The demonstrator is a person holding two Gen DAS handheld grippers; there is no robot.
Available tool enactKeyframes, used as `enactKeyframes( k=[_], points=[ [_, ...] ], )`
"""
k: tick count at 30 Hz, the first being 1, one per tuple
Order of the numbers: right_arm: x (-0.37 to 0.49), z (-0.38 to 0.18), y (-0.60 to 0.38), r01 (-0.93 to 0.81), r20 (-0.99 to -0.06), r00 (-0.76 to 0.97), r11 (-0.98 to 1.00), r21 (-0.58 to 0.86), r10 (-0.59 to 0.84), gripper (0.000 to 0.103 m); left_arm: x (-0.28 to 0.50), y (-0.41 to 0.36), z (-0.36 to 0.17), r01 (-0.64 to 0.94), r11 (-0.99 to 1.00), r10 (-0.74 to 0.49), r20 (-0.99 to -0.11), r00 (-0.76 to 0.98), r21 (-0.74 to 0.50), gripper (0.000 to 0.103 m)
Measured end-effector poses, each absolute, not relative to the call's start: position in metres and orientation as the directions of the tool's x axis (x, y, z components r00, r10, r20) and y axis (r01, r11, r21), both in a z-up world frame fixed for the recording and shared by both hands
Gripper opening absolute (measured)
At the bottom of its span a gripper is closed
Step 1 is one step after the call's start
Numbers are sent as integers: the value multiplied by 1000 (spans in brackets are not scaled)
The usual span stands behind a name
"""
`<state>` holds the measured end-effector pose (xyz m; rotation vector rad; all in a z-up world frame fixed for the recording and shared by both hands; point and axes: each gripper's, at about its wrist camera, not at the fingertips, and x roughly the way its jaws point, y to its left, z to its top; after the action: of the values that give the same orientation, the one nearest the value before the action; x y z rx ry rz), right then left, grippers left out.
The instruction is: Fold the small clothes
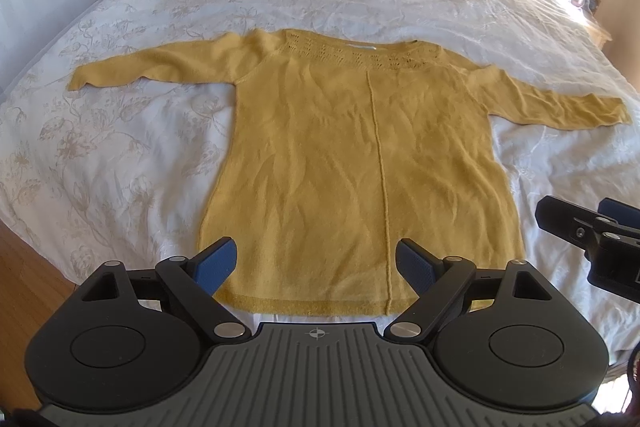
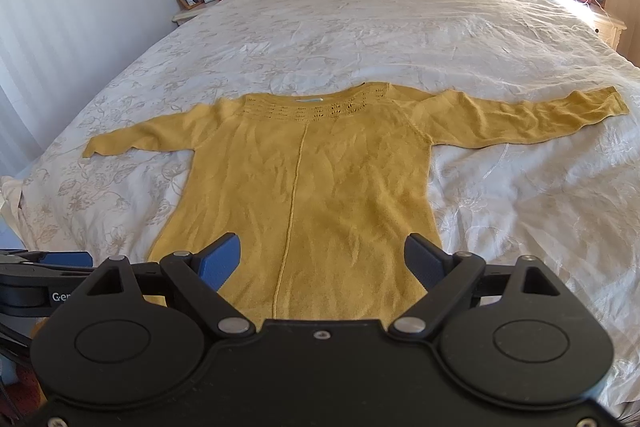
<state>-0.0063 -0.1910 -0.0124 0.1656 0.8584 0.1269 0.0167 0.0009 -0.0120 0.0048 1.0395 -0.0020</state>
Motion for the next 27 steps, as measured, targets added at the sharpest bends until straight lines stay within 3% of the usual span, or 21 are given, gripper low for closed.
enactKeyframes(
  k=[5,8,11,13,17,21,25,27],
  points=[
    [-6,-12,-190,-43,-729,660,978,203,181,90,19,4,-15,7,1000,-21,-864,503,-20,84],
    [-14,-7,-194,-25,-656,736,975,220,167,90,17,6,-17,30,999,-27,-853,522,-14,65],
    [-21,-8,-195,-7,-573,811,980,198,122,103,14,12,-24,56,998,-22,-839,544,10,55],
    [-23,-15,-196,-15,-534,838,983,184,113,102,10,18,-32,75,997,-12,-827,562,37,47],
    [-15,-44,-195,-25,-622,777,993,116,92,102,-1,36,-54,97,991,16,-792,610,95,42],
    [-13,-83,-199,-39,-724,685,997,73,80,101,0,68,-85,67,998,-35,-829,557,3,42],
    [-14,-115,-213,-20,-802,592,996,88,83,85,7,89,-111,17,998,41,-866,498,58,42],
    [-14,-126,-221,8,-821,567,997,79,61,85,12,95,-119,24,995,71,-869,491,94,42]
  ],
)
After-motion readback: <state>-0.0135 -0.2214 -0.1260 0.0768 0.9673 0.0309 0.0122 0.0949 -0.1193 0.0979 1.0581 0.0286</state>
